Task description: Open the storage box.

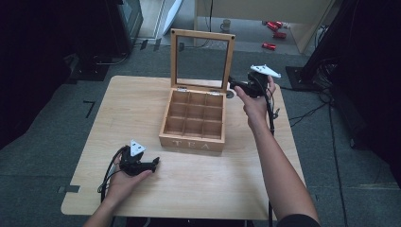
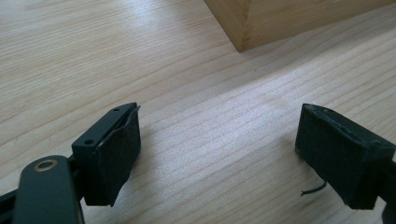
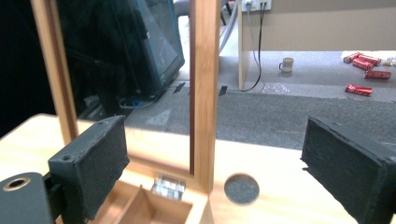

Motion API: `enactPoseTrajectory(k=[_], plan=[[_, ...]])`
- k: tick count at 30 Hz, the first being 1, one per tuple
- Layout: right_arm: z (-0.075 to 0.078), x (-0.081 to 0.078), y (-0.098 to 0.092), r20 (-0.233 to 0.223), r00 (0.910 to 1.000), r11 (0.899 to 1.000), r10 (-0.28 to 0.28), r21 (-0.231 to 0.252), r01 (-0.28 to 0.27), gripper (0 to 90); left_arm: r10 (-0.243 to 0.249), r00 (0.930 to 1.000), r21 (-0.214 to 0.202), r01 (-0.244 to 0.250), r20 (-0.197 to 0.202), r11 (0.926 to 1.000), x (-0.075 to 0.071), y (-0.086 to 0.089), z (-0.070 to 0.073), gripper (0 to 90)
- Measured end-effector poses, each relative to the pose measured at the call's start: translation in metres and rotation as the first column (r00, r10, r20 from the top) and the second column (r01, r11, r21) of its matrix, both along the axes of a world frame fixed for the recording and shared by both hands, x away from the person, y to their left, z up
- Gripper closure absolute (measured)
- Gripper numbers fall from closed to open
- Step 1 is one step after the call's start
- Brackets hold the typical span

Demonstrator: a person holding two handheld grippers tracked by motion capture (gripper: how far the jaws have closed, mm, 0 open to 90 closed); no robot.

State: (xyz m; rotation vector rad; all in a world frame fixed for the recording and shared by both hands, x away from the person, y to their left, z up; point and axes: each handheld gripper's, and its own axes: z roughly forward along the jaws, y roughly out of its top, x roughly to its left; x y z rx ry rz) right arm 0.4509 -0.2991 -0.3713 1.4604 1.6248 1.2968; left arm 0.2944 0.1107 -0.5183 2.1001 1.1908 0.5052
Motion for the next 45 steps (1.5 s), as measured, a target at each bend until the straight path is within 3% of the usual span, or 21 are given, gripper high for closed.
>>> enactPoseTrajectory(k=[3,12,23,24,29,34,41,45], plan=[[-0.006,-0.016,-0.001,-0.005,1.0,0.998,0.008,-0.058,-0.008,6.0,0.0,1.0,0.0,0.0,-0.001,1.0,0.0,0.0,0.0,14.6],[-0.025,-0.06,-0.006,-0.018,0.9994,0.99,0.03,-0.134,-0.032,5.6,0.0,1.0,0.0,0.0,-0.001,1.0,0.0,0.0,0.0,14.6],[-0.043,-0.099,-0.015,-0.025,0.9996,0.991,0.016,-0.13,-0.019,5.7,0.002,1.0,0.001,-0.002,0.0,1.0,0.0,0.0,0.0,14.7],[-0.046,-0.109,-0.017,-0.028,0.9995,0.992,0.014,-0.128,-0.018,5.7,0.002,1.0,0.002,-0.002,0.001,1.0,0.0,0.0,0.0,14.7],[-0.053,-0.125,-0.019,-0.029,0.9995,0.993,0.014,-0.12,-0.017,5.7,0.005,1.0,0.001,-0.005,0.001,1.0,0.0,0.0,0.0,14.7],[-0.061,-0.152,-0.025,-0.03,0.9995,0.995,-0.004,-0.099,0.002,5.9,0.01,1.0,0.002,-0.01,-0.001,1.0,-0.001,0.0,0.0,14.7],[-0.069,-0.174,-0.032,-0.036,0.9992,0.994,-0.016,-0.106,0.012,5.9,0.011,0.9999,0.005,-0.011,0.0,0.9999,-0.001,0.0,0.0,14.7],[-0.081,-0.189,-0.044,-0.05,0.9979,0.994,-0.04,-0.105,0.035,5.9,0.012,0.9999,0.004,-0.012,-0.001,0.9999,-0.001,0.0,0.0,14.7]])
